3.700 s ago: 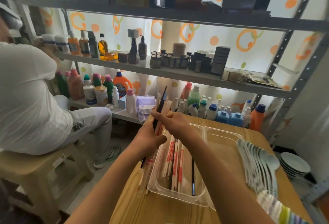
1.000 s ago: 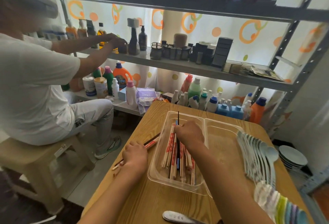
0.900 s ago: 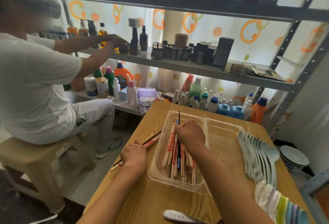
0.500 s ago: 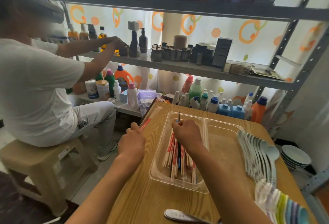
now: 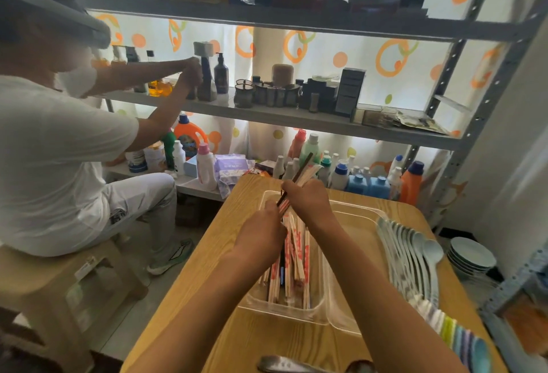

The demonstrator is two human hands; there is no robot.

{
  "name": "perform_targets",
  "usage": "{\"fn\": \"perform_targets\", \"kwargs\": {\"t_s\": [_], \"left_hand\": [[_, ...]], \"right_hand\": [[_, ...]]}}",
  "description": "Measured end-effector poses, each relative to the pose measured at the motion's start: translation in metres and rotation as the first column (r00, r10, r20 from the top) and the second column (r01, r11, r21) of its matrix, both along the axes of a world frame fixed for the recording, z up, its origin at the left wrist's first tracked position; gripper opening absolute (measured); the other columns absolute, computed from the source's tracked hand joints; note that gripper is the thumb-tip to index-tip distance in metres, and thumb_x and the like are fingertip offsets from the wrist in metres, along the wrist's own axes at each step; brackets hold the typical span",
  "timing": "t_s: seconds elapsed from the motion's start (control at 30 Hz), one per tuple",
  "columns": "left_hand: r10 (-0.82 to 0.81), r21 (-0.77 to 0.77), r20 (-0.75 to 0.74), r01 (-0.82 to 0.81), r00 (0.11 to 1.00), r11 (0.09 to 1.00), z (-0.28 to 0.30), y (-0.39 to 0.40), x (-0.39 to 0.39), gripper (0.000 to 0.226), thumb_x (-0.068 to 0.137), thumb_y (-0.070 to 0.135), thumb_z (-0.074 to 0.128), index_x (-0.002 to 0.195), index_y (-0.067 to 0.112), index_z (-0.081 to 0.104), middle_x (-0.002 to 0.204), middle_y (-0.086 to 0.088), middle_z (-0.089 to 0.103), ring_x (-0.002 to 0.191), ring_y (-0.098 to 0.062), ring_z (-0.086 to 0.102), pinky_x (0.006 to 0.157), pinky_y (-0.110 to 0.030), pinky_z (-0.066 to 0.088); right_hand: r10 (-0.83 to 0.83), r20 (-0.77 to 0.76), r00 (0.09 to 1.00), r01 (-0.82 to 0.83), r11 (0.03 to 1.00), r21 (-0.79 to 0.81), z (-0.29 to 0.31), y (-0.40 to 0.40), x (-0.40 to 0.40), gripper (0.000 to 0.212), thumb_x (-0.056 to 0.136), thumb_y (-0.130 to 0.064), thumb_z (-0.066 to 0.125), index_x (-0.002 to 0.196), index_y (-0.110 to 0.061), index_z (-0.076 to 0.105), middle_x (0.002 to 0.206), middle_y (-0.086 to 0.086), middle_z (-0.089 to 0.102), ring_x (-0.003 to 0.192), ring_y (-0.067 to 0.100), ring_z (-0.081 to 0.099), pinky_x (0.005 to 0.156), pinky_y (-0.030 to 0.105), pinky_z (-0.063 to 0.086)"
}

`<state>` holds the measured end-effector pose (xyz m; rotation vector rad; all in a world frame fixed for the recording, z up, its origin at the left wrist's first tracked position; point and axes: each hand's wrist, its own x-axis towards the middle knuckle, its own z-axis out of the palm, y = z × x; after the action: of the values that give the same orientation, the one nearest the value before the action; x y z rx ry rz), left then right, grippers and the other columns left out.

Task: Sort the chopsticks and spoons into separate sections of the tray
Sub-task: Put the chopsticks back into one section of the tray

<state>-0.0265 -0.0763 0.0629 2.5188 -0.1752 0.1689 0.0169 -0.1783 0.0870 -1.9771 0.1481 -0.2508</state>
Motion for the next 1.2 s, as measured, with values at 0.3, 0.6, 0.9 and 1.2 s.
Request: {"fn": "perform_targets", "kwargs": {"t_s": [0.3, 0.6, 0.9, 1.2], "left_hand": [[-0.190, -0.153, -0.114, 0.172, 0.975, 0.973, -0.008, 0.005, 0.012, 0.030, 0.099, 0.047, 0.042, 0.111, 0.023, 0.056, 0.093, 0.002, 0.065, 0.082, -0.012, 0.064, 0.077, -0.038, 0.055], [0.028, -0.396, 0.065, 0.000, 0.997, 0.918, -0.079, 0.060, 0.037, 0.030, 0.102, 0.037, 0.034, 0.075, 0.031, 0.046, 0.083, 0.003, 0.049, 0.082, -0.018, 0.049, 0.069, -0.030, 0.035], [0.170, -0.829, -0.131, -0.202, 0.977, 0.522, -0.098, 0.060, 0.087, 0.035, 0.101, 0.041, 0.031, 0.109, 0.018, 0.057, 0.107, -0.003, 0.060, 0.096, -0.023, 0.059, 0.080, -0.038, 0.052], [0.081, -0.772, -0.038, -0.081, 0.996, 0.630, -0.120, 0.050, 0.083, 0.034, 0.101, 0.037, 0.030, 0.103, 0.017, 0.058, 0.103, -0.003, 0.061, 0.095, -0.022, 0.059, 0.081, -0.043, 0.052]], "right_hand": [[0.009, -0.173, 0.985, -0.048, 0.973, -0.224, 0.012, -0.024, 0.024, 0.019, 0.096, -0.028, 0.056, 0.089, -0.010, 0.052, 0.084, 0.008, 0.057, 0.065, 0.014, 0.054, 0.058, 0.025, 0.045], [0.001, -0.427, 0.904, -0.244, 0.823, -0.513, -0.039, -0.016, 0.045, 0.030, 0.090, -0.039, 0.067, 0.076, -0.015, 0.055, 0.080, 0.004, 0.061, 0.066, 0.013, 0.057, 0.057, 0.024, 0.047], [-0.056, -0.216, 0.975, -0.100, 0.755, -0.648, -0.066, -0.006, 0.051, 0.039, 0.089, -0.045, 0.063, 0.114, -0.015, 0.065, 0.109, 0.005, 0.068, 0.099, 0.022, 0.063, 0.081, 0.035, 0.052], [0.069, -0.133, 0.989, -0.140, 0.750, -0.647, -0.095, 0.012, 0.038, 0.011, 0.087, -0.019, 0.062, 0.093, -0.013, 0.070, 0.096, 0.007, 0.069, 0.095, 0.027, 0.067, 0.082, 0.037, 0.053]]}}
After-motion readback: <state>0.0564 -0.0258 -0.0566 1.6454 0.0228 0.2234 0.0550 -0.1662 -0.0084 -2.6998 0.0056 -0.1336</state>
